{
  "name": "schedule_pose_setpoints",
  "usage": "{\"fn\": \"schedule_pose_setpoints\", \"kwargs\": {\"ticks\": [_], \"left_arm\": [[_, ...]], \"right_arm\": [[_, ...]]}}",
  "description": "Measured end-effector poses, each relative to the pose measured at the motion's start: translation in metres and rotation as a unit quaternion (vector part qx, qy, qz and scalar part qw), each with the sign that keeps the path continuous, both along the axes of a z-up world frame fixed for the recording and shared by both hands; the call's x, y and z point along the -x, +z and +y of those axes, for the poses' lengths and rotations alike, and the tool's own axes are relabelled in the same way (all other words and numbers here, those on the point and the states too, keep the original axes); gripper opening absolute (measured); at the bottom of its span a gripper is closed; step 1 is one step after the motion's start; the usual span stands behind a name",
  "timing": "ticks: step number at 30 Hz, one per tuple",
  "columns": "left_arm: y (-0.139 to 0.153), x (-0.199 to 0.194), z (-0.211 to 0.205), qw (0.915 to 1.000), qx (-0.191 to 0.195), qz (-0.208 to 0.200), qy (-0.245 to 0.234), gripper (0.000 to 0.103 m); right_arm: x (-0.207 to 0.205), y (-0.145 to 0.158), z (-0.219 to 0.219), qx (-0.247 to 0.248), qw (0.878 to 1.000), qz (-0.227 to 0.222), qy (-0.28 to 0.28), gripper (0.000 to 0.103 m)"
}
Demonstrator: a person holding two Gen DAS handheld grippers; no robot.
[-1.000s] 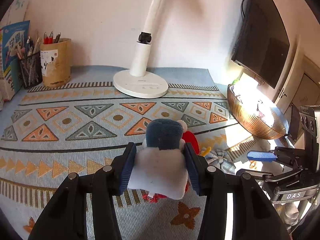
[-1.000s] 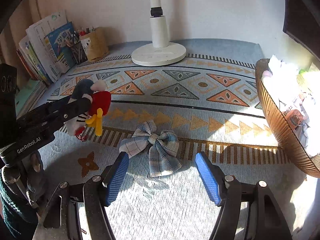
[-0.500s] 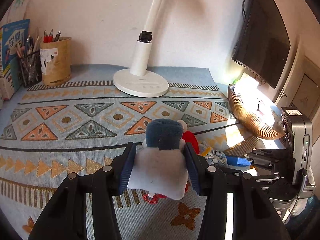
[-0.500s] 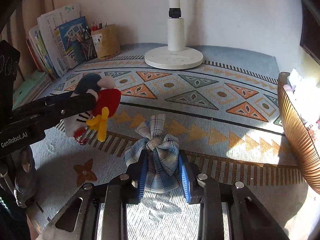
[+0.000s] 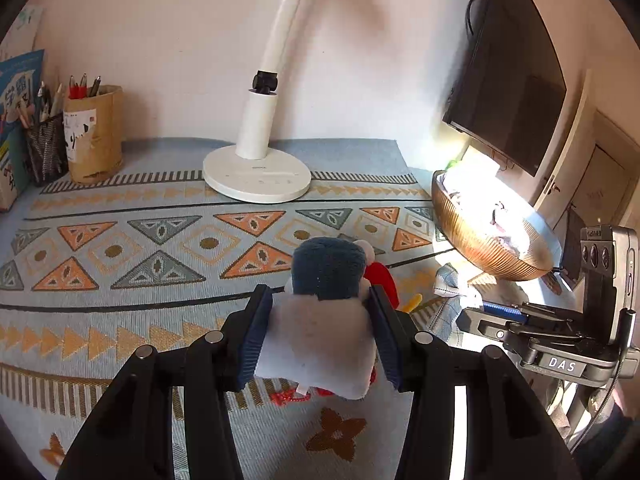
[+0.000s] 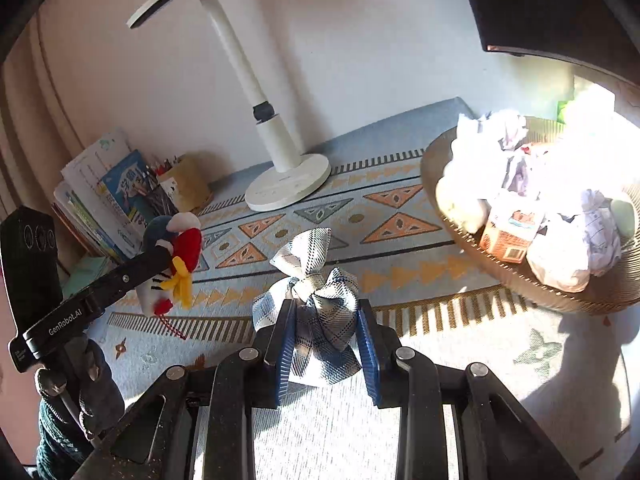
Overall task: Organize objects
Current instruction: 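Carry the duck and bow over the gold bowl and open both grippers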
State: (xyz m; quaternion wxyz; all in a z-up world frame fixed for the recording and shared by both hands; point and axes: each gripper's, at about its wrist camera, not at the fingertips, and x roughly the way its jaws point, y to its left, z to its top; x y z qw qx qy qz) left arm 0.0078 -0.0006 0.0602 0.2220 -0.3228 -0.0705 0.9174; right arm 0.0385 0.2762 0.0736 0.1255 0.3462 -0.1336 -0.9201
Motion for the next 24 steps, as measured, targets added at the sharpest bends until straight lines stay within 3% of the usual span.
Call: {"fn": "schedule_pose_setpoints", "kwargs": {"ticks": [5,8,10,14,16,17,19,24], "left_arm": [[0.066,-0.002,0.058,0.9954,-0.025,0.068,-0.062,0.046],[0.098,0.006,0.106,0.9897,-0.027,0.097,-0.102,0.046],[0.107,0.014,0.141,0.9866,-0.027,0.108,-0.12,0.046],[0.088,0.033,0.202,0.9847,-0.035,0.084,-0.149,0.046],[0.073,0.042,0.228,0.985,-0.025,0.072,-0.155,0.047],[0.065,0.046,0.238,0.9852,-0.022,0.065,-0.157,0.054],[0.052,0.054,0.247,0.987,-0.021,0.042,-0.154,0.087],[0.048,0.056,0.225,0.9894,-0.038,0.019,-0.139,0.089]], "right_arm": [[-0.027,0.077,0.09,0.032,0.986,0.082,-0.138,0.029],[-0.033,0.092,0.132,0.035,0.969,0.09,-0.229,0.029],[-0.028,0.089,0.15,0.033,0.964,0.079,-0.253,0.029],[-0.009,0.066,0.164,0.041,0.965,0.041,-0.254,0.032],[0.001,0.049,0.169,0.038,0.966,0.006,-0.257,0.052],[0.002,0.042,0.173,0.046,0.966,-0.003,-0.255,0.056],[0.001,0.033,0.18,0.055,0.964,-0.014,-0.259,0.059],[-0.004,0.041,0.178,0.056,0.968,-0.003,-0.244,0.059]]}}
